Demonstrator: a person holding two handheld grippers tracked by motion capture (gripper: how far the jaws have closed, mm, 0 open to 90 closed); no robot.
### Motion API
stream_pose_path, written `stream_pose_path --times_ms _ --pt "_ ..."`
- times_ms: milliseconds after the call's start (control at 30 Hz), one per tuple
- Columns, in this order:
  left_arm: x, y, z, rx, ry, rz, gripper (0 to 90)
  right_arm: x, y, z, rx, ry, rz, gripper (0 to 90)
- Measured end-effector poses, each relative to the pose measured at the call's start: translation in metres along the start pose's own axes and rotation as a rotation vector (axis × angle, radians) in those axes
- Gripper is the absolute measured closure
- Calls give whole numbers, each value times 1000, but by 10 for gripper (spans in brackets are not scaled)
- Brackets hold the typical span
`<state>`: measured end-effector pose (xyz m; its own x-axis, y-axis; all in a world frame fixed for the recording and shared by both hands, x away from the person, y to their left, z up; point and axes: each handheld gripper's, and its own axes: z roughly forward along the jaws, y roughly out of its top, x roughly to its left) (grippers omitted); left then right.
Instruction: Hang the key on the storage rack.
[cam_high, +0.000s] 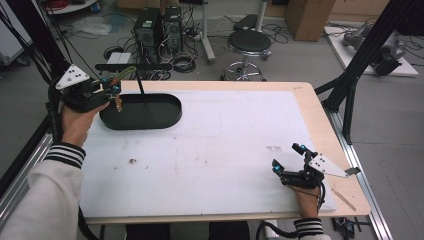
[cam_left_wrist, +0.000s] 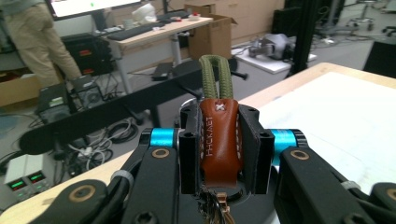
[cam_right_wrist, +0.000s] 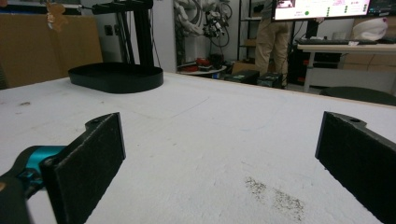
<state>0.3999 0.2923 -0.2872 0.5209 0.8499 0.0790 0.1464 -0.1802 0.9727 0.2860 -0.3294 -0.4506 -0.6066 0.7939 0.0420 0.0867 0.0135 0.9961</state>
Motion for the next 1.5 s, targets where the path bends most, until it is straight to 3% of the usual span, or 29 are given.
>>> stream_pose_path --times_ms 267,567,800,1067,1500 --pt "11 -6 8 12 71 -19 716 2 -2 -5 -53 1 -21 4" --pt "22 -15 19 44 147 -43 716 2 -3 -6 -64 -1 -24 4" --pt "26 -22 28 76 168 -86 715 3 -3 -6 -65 -2 -28 4" --pt "22 -26 36 107 194 -67 715 3 -3 -6 -70 -2 -32 4" --pt "21 -42 47 126 252 -70 714 3 -3 -6 -66 -2 -30 4"
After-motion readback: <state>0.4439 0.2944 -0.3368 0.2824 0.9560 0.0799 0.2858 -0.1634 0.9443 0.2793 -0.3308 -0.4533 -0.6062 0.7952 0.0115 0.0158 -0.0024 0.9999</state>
